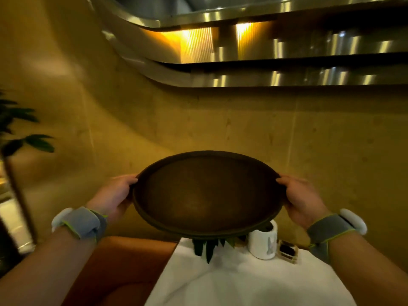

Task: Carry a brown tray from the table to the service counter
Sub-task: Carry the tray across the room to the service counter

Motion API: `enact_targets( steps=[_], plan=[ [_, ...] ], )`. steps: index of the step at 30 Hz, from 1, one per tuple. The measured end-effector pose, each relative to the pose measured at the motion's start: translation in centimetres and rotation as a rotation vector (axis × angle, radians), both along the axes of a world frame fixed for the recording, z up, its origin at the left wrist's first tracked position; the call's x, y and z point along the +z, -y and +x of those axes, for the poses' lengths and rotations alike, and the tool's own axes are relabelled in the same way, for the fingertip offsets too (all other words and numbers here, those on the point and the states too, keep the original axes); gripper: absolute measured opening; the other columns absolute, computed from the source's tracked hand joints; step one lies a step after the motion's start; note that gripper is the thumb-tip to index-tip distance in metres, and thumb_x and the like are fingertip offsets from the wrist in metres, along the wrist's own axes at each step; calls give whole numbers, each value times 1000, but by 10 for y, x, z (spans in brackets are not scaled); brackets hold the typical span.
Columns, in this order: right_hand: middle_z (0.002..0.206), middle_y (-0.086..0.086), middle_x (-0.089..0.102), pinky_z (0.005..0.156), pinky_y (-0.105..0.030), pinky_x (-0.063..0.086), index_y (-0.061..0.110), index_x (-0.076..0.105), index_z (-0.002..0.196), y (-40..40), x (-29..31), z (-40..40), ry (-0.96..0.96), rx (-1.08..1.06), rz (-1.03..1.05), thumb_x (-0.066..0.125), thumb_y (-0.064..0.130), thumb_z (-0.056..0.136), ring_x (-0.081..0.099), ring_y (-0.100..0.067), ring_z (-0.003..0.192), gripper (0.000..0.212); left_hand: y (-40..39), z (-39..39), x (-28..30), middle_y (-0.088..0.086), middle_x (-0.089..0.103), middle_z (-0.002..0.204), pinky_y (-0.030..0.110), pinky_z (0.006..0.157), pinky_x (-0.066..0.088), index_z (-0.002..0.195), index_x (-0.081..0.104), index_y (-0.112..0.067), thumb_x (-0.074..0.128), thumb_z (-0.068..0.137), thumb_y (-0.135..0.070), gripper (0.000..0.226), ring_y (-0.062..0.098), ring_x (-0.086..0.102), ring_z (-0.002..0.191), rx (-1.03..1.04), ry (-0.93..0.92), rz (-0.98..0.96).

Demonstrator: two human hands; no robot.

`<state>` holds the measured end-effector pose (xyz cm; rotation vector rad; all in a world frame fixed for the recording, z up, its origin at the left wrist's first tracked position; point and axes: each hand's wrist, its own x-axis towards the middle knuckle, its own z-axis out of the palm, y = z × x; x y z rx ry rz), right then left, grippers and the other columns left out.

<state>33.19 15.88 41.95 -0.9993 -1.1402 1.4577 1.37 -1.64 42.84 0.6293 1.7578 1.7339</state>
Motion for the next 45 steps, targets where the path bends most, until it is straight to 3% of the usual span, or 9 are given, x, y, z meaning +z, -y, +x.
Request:
enact_targets(
  steps=[6,10,16,25,31,35,39,42,45],
  plan=[
    [115,-14,66,90,-44,54,6,60,125,28,1,-58,18,281,-17,46,5,97,64,-29,104,32,106,-2,0,13,69,108,41,90,49,106,69,-9,38,97,-11,32,27,63,102,290,62,7],
    [102,-15,70,81,-42,56,7,65,115,86,10,-109,41,490,-20,46,5,97,67,-29,95,26,208,-7,4,12,74,101,40,79,53,105,70,-8,46,93,-15,28,26,68,95,533,46,24],
    [101,-12,67,87,-43,53,3,61,120,195,18,-194,49,716,34,46,3,97,64,-27,95,28,362,9,11,14,71,106,46,96,48,99,67,-10,49,90,-6,21,30,64,105,760,-30,93],
    [94,-14,68,67,-34,57,5,65,114,427,14,-306,15,1093,48,48,-1,93,65,-25,83,28,623,35,14,15,71,105,42,86,52,107,67,-10,47,94,-17,25,31,64,104,1094,-82,1],
    [115,-12,68,92,-44,52,11,65,122,600,3,-358,10,1362,98,50,5,93,63,-30,107,33,779,83,15,17,66,106,34,66,52,108,67,-5,45,94,-12,26,25,61,87,1341,-93,-27],
    [123,-11,66,98,-47,50,9,61,129,720,-1,-380,7,1598,124,48,6,95,60,-31,113,36,863,126,8,7,66,76,31,51,51,99,66,-4,47,94,-14,22,21,56,68,1566,-47,-20],
    [118,-10,66,96,-44,49,10,59,129,813,-5,-391,3,1776,120,44,6,97,60,-30,111,35,921,165,-2,14,72,107,46,84,55,101,70,-3,54,88,-11,22,31,65,100,1785,-31,5],
    [110,-8,69,81,-38,53,11,62,125,880,-13,-405,32,1912,133,42,6,97,63,-27,102,34,948,192,-3,20,71,107,50,88,53,100,72,-3,54,87,-10,22,33,65,103,1887,-41,-33],
    [116,-13,68,87,-43,54,9,60,128,944,-15,-412,41,2061,117,41,8,97,64,-30,104,36,969,217,-2,23,71,103,51,84,55,101,71,-2,52,88,-9,23,35,65,100,2029,-53,-67]
  ],
)
